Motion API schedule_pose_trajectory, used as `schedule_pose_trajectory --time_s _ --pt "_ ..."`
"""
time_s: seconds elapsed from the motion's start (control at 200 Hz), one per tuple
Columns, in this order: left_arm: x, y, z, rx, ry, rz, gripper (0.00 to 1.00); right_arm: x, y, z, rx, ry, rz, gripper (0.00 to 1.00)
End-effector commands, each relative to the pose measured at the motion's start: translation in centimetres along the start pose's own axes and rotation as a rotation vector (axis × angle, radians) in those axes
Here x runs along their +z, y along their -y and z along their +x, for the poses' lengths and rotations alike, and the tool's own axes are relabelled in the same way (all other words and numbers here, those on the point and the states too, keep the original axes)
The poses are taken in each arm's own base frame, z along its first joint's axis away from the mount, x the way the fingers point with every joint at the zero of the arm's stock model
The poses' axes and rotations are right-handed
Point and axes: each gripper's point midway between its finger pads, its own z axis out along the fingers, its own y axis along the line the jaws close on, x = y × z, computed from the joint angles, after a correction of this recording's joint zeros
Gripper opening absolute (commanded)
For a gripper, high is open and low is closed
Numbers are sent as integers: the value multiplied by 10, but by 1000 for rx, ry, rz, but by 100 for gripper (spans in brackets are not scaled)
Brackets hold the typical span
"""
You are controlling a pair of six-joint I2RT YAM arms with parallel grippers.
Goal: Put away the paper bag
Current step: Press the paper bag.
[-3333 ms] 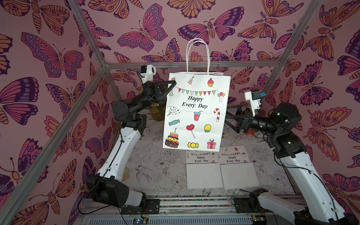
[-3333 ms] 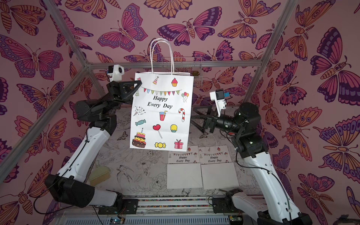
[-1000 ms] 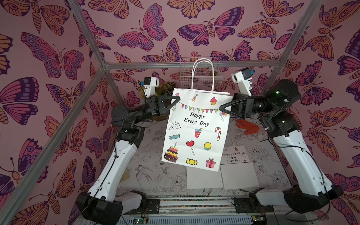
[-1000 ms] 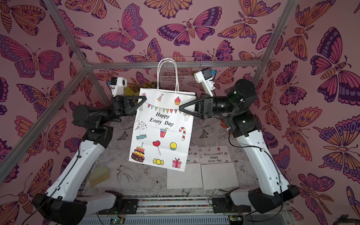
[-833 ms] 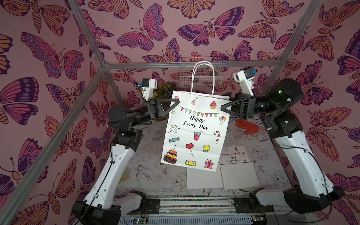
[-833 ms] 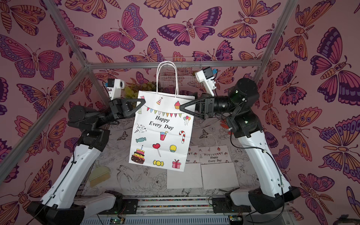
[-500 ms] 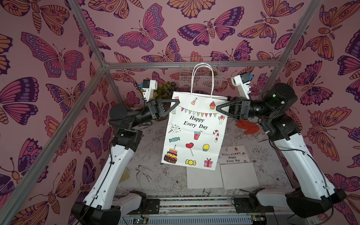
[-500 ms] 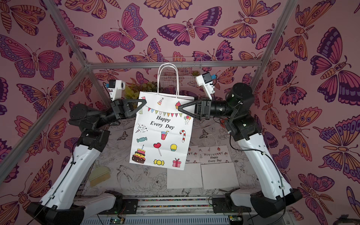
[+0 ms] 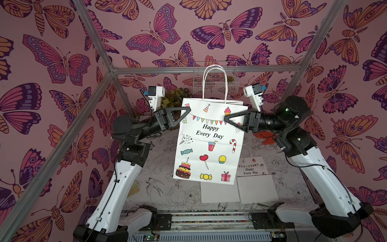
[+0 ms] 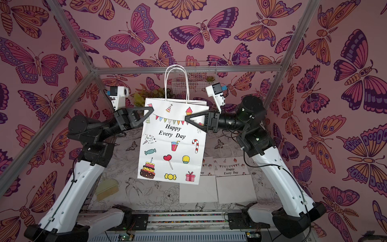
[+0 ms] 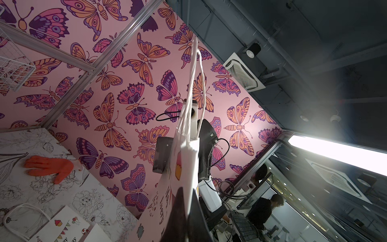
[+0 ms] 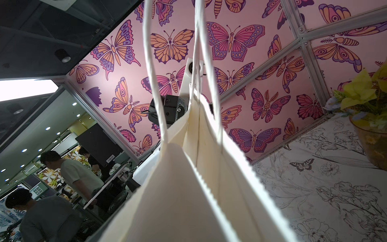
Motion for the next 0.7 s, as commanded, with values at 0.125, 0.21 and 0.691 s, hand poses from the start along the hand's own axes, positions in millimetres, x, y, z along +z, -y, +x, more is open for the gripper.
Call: schedule_pose_trajectory --time_s 0.125,0.21,0.691 --pt "-4 10 1 51 21 17 0 1 -11 -13 -37 59 -19 51" --pt "-4 10 4 50 12 20 0 3 -11 -14 -34 57 -24 42" --pt "-8 18 14 75 -14 43 29 12 -2 -4 -14 16 -20 0"
